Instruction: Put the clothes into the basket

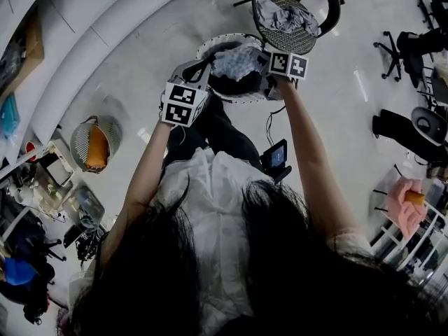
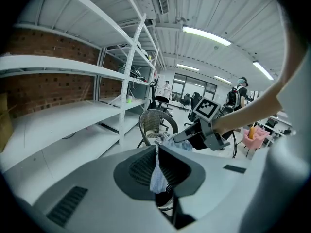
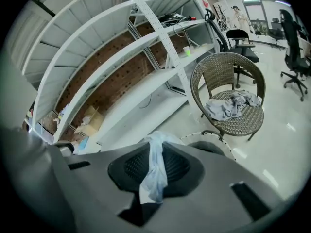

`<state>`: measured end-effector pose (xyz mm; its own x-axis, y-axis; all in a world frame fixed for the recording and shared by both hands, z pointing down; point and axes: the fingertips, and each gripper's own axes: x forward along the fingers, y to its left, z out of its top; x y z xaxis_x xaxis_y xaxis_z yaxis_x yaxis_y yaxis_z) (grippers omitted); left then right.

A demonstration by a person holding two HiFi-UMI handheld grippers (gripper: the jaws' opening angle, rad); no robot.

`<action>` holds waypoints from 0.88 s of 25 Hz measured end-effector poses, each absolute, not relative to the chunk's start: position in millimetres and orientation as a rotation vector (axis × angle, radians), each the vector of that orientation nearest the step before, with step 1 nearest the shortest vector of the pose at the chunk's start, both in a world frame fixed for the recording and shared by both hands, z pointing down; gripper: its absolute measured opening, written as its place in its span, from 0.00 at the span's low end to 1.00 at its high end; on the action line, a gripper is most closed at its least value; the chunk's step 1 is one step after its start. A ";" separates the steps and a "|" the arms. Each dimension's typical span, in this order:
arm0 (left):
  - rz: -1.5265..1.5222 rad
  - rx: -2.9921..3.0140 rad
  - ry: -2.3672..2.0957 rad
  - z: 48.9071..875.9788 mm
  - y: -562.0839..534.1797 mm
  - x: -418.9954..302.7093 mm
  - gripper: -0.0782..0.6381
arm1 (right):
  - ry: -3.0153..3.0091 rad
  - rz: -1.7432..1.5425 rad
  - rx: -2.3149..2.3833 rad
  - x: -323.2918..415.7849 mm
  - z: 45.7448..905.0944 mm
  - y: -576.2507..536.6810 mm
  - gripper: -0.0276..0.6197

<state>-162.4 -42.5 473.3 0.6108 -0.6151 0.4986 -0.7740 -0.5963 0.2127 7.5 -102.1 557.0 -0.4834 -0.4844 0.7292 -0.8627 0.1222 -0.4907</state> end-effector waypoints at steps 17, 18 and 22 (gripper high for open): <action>0.613 2.228 -1.232 512.7 -75.2 -149.1 0.15 | -1.863 1.299 1.068 18.5 651.7 -137.3 0.41; 0.613 2.226 -1.240 511.8 -78.6 -148.0 0.15 | -1.871 1.303 1.061 18.4 650.5 -140.3 0.41; 0.603 2.217 -1.270 507.6 -89.6 -144.0 0.15 | -1.892 1.302 1.033 20.0 647.0 -148.9 0.41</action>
